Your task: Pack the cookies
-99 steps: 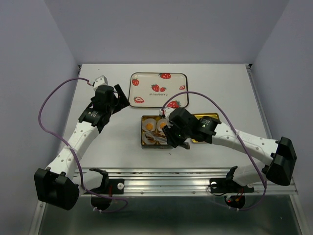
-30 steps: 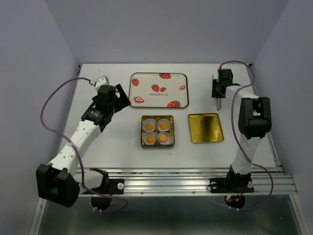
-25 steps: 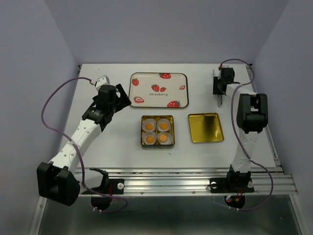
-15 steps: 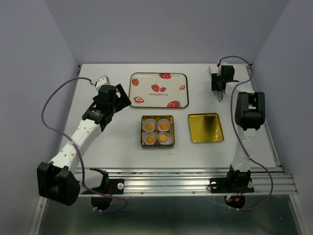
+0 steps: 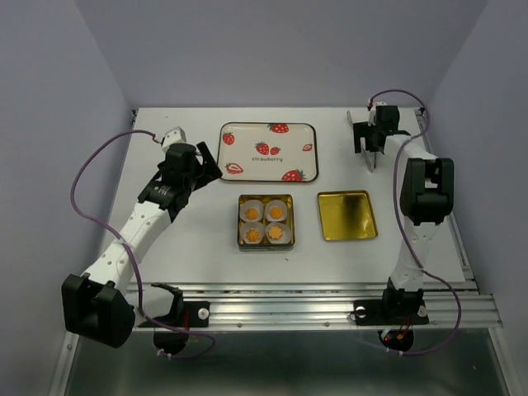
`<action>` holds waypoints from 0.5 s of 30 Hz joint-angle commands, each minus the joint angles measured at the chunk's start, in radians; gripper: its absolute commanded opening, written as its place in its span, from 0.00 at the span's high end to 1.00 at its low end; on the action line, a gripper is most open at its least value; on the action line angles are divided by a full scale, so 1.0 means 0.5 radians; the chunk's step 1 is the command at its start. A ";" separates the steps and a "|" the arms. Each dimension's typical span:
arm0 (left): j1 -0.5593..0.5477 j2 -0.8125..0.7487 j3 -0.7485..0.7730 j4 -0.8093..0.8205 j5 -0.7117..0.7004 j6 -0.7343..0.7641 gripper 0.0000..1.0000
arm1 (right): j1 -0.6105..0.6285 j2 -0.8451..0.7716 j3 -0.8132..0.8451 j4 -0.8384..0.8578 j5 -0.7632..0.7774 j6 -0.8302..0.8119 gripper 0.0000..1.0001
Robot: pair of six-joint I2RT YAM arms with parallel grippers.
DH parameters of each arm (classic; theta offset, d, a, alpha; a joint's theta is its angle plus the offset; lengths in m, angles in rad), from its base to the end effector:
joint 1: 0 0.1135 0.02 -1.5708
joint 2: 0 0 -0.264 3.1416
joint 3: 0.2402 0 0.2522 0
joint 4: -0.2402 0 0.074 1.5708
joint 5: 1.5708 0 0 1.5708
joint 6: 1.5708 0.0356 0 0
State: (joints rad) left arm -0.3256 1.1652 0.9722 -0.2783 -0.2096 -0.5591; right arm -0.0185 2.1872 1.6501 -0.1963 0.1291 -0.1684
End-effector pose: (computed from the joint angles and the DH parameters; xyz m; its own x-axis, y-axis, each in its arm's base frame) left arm 0.2532 -0.0777 0.3186 -0.4375 -0.3999 -0.8054 -0.1118 0.9129 -0.3925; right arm 0.4948 -0.0137 0.1820 -0.6789 -0.1537 -0.7180 0.0002 0.9778 -0.2095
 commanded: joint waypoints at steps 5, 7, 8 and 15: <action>-0.015 -0.174 0.001 -0.023 0.054 0.020 0.01 | 0.003 -0.843 -0.324 -0.411 0.190 0.437 0.00; -0.015 -0.183 0.001 -0.048 0.063 0.011 0.01 | 0.003 -0.999 -0.464 -0.573 -0.029 0.585 0.00; -0.018 -0.192 -0.005 -0.048 0.076 0.011 0.01 | 0.003 -1.054 -0.520 -0.616 -0.074 0.613 0.00; -0.030 -0.269 -0.064 -0.045 0.128 0.017 0.01 | 0.074 -1.429 -1.081 -0.779 0.208 0.941 0.00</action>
State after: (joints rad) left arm -0.3321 1.0756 0.9672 -0.3077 -0.1638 -0.5591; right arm 0.0139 1.4986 1.2018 -0.4763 0.1890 0.1875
